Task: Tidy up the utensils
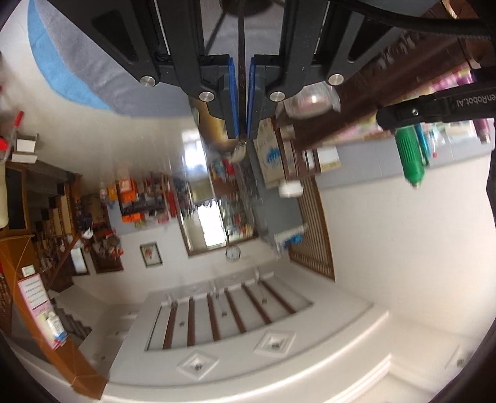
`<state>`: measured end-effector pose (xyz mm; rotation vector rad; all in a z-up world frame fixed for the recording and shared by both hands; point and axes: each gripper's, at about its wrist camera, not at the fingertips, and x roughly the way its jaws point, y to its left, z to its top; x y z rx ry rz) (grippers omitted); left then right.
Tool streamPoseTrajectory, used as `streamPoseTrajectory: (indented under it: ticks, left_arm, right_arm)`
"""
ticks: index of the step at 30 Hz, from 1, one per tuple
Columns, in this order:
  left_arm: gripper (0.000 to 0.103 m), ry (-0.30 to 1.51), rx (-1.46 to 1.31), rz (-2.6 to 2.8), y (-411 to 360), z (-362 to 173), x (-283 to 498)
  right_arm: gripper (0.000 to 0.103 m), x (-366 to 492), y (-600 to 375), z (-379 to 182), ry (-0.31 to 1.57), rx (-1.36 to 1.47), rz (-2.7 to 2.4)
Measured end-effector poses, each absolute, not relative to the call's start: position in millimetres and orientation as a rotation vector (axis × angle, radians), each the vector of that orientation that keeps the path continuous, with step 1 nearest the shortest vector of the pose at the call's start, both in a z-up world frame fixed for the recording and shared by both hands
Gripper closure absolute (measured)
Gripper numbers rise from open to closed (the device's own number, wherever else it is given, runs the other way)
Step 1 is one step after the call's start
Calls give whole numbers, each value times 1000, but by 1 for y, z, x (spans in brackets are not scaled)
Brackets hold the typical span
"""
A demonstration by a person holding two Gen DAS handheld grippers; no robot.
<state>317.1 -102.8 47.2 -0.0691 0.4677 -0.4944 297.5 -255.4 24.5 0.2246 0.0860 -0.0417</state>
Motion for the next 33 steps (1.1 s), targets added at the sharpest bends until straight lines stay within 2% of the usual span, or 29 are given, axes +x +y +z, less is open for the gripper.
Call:
streamPoseTrajectory:
  ticks: [5,7,8,10,12,20,29,33]
  left_arm:
    - [97,591,-11,-465,-110,13,329]
    - [94,593,-6,-471,-107,11,324]
    - [90,584,-2,-470,-105,12,321]
    - [59,555,3,-465,-100,17,311]
    - [52,510,9,-452,-94,21,298]
    - [50,579,48,-409,-72,-15,278]
    - [50,877,40,-366,-61,-119,263]
    - [50,943,61,-377,-66,-147,245]
  right_arm:
    - [95,308,-258,-1,230,260,23]
    - [95,307,-261,-4,267,273,36]
    - [94,305,-264,-5,274,281,40]
    - [86,296,-273,-7,277,323,58]
    - [76,282,-280,-8,260,363,67]
    - [76,235,-299,-27,263,378,47]
    - [76,214,-309,-110,460,389,33]
    - [76,209,-310,-141,546,412,27]
